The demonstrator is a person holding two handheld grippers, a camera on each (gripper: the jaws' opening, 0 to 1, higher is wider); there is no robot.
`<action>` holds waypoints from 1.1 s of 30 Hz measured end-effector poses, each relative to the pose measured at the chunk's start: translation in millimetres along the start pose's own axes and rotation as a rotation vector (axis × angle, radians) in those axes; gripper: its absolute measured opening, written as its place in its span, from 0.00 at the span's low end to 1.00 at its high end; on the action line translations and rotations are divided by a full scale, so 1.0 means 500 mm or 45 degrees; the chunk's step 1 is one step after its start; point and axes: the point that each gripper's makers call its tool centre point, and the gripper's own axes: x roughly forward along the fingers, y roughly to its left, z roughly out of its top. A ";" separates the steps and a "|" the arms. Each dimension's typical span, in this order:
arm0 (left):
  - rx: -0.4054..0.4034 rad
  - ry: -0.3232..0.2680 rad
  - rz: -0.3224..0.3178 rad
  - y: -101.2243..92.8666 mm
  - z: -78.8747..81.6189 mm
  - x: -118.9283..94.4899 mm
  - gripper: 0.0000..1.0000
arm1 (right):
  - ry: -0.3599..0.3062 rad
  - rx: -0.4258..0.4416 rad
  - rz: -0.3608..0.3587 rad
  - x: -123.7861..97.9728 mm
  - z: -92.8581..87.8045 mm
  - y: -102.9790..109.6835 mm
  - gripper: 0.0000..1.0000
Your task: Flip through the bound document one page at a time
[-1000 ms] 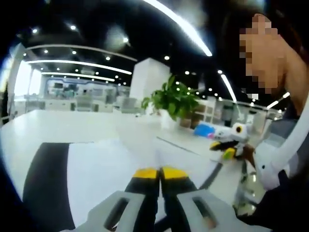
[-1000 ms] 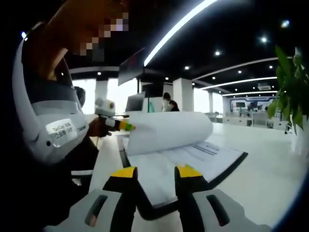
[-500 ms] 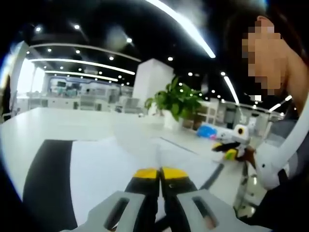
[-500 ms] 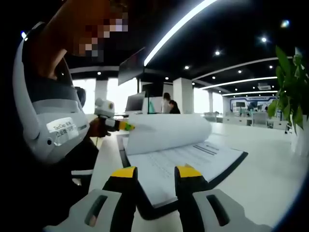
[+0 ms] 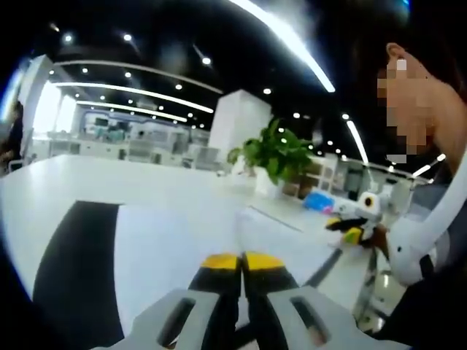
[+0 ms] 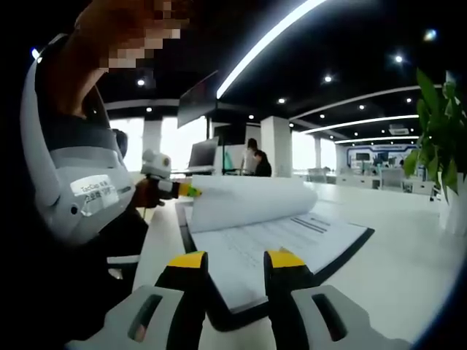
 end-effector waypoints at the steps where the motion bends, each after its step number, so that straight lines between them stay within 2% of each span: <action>1: -0.001 0.000 0.001 0.000 0.000 0.000 0.02 | 0.000 0.000 0.000 0.000 0.000 0.000 0.33; 8: -0.023 0.014 0.048 0.023 -0.012 -0.012 0.02 | 0.001 -0.004 -0.005 -0.002 0.000 -0.002 0.33; 33: -0.018 0.058 0.102 0.027 -0.039 -0.023 0.02 | -0.009 -0.008 -0.005 -0.001 0.001 -0.002 0.33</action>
